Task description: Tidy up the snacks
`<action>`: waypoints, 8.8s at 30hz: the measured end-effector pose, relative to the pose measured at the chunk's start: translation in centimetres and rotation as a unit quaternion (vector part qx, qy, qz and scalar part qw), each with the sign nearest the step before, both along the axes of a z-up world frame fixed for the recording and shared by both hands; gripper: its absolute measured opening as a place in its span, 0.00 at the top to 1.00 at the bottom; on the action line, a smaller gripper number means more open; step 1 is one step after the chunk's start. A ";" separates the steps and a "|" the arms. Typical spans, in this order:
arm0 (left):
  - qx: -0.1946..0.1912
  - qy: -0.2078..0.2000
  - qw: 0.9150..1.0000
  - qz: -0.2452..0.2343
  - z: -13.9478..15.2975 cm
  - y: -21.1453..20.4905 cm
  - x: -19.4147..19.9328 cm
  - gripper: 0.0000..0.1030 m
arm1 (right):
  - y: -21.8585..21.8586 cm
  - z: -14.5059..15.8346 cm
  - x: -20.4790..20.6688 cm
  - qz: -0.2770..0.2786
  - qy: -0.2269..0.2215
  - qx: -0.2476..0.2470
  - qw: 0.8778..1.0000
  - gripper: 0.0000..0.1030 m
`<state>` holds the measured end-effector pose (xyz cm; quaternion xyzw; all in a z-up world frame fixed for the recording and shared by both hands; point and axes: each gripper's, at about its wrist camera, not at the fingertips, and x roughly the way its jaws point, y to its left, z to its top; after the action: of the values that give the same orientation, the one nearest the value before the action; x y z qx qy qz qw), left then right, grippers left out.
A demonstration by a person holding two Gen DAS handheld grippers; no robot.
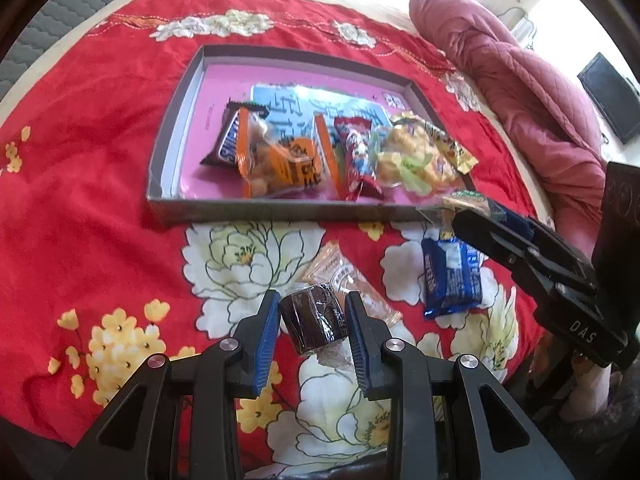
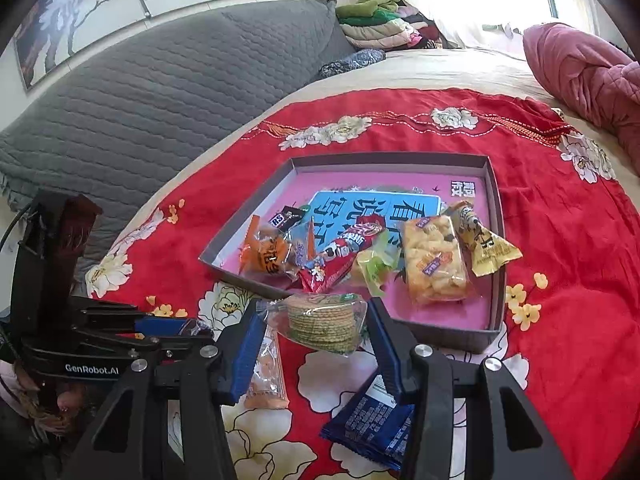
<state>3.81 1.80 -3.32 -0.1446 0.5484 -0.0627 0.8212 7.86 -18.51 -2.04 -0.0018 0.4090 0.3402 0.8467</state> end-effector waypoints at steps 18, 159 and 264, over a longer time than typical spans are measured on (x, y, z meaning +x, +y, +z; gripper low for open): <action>0.009 -0.039 0.999 0.015 2.4 -0.6 3.9 0.67 | -1.7 0.8 2.0 -0.030 -0.008 0.029 0.999 0.50; 0.022 -0.069 0.995 0.070 2.6 0.0 6.6 0.78 | -0.4 1.3 2.1 -0.063 -0.024 0.011 0.998 0.51; 0.080 -0.095 0.990 0.061 4.0 -0.8 1.6 0.28 | -0.1 1.9 -1.1 -0.134 -0.075 -0.079 0.985 0.21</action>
<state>5.44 1.03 0.63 -0.1045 0.4612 0.0179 0.8809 6.80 -18.63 -0.10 -0.0395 0.3666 0.1896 0.9100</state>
